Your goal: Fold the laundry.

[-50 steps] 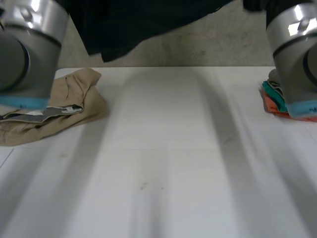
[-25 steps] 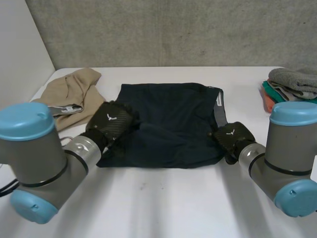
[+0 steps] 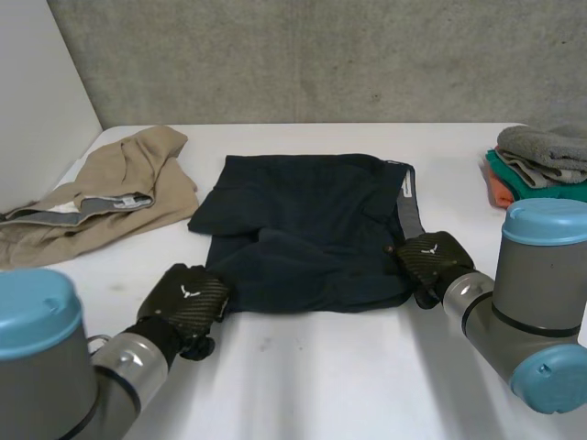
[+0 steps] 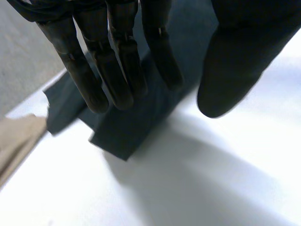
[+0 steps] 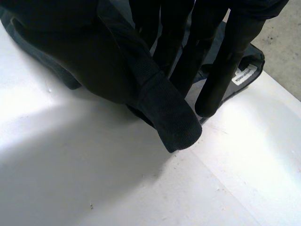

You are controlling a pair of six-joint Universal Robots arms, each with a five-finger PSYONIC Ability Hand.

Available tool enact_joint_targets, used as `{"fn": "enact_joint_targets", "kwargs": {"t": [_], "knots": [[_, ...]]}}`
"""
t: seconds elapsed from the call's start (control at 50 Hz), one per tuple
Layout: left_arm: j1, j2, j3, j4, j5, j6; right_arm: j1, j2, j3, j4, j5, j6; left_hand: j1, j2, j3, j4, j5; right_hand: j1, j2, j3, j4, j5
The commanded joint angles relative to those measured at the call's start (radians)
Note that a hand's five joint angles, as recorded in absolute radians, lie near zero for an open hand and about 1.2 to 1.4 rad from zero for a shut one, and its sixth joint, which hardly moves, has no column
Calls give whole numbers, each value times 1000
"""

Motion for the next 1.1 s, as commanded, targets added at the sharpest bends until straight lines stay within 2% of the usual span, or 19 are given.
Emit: {"fn": "enact_joint_targets", "kwargs": {"t": [0.02,0.16,0.38,0.54,0.66,0.68,0.7,0.74,0.76,0.9,1.02,1.1], "knots": [[32,-172,139,9,3,9,1,-1,3,0,1,-1,-58,-69,-73,-73,-74,281,227,202,199,216],[43,-326,317,4,-2,15,-1,-1,12,0,-1,-1,-228,-240,-244,-244,-245,281,227,202,199,216],[43,-460,489,-2,-9,73,-6,-1,12,-1,-1,-1,-217,-228,-233,-232,-233,281,227,202,199,216],[45,-493,527,21,-3,155,-9,-1,6,-1,1,-1,94,83,78,79,78,281,227,202,199,216],[55,-519,544,20,-2,162,-12,-1,-3,3,-2,-2,546,535,530,531,530,264,210,186,182,199],[55,-519,542,20,-2,162,-12,-1,-5,6,-2,-2,552,541,536,537,536,107,53,29,25,42],[54,-516,539,18,-2,162,-12,-2,-10,12,4,-10,552,541,536,537,536,-458,-512,-537,-540,-523],[49,-503,527,18,0,162,-12,-10,-13,18,7,-19,552,541,536,537,536,-870,-924,-948,-952,-935],[46,-493,524,15,0,161,-12,-21,-14,25,7,-22,552,541,536,537,536,-927,-981,-1006,-1009,-992],[45,-345,461,12,3,144,-73,-209,-68,198,-4,-30,552,541,536,537,536,-866,-920,-945,-949,-931],[43,-248,418,7,3,139,-88,-254,-105,368,-47,-33,552,541,536,537,536,-711,-765,-789,-793,-776],[46,-201,398,0,4,112,-87,-257,-76,381,-74,-31,552,541,536,537,536,-687,-741,-766,-769,-752]]}}
